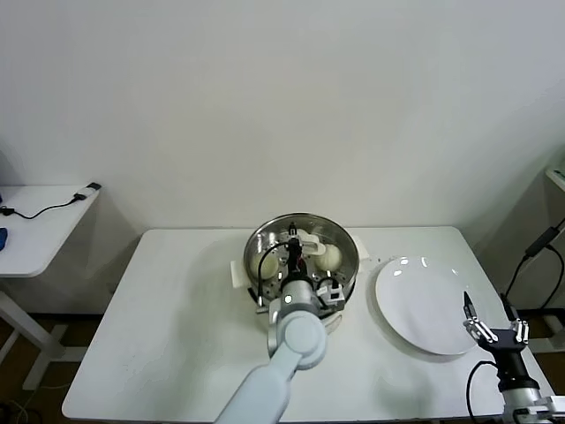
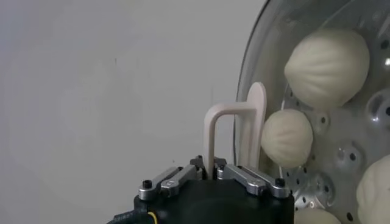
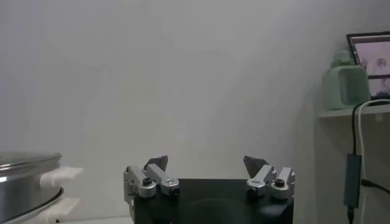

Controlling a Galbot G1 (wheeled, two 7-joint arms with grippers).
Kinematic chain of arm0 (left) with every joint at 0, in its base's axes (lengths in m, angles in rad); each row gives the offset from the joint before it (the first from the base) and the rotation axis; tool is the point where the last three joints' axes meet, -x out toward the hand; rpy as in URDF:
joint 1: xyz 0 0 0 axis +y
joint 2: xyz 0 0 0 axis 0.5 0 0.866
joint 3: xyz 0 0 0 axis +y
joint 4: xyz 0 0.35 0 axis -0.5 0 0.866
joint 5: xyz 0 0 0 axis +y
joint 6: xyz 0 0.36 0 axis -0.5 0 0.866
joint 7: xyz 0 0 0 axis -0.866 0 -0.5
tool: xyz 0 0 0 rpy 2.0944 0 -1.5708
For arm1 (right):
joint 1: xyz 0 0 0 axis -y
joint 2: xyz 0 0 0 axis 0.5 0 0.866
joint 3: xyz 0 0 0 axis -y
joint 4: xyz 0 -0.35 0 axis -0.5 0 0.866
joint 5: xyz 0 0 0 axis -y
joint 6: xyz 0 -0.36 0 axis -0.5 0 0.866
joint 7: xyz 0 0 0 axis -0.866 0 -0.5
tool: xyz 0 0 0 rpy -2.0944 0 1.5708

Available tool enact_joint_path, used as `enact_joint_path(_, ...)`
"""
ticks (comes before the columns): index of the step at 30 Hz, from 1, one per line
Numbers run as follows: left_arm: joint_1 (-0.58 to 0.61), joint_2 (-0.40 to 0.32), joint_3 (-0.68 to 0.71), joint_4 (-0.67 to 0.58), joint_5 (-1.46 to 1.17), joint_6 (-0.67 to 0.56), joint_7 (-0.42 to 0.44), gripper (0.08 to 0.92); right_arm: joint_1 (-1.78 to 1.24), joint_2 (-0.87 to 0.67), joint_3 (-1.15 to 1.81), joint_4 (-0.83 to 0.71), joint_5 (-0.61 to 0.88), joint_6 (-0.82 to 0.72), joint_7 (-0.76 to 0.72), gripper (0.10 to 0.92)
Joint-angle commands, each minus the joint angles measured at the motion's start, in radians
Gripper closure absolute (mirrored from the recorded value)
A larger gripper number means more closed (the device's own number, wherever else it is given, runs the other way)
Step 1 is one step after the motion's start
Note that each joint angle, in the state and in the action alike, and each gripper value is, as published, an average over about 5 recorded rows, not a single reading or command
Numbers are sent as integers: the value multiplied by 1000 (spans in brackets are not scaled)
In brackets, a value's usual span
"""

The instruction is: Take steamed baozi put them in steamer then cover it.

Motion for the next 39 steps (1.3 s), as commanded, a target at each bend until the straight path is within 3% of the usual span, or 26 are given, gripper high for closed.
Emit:
enact_joint_path(1,9,-49,0,-11,18,23,8,832,-1,0,0,0,1,1,0,203)
enact_joint_path(18,23,-49,16,-24,41,-9,23,820,1,-2,0,-4,1,4,0,203)
enact_joint_path(39,119,-49,59,-215,27,-11,92,244,5,-5,-3,-12,-1,2,0,203)
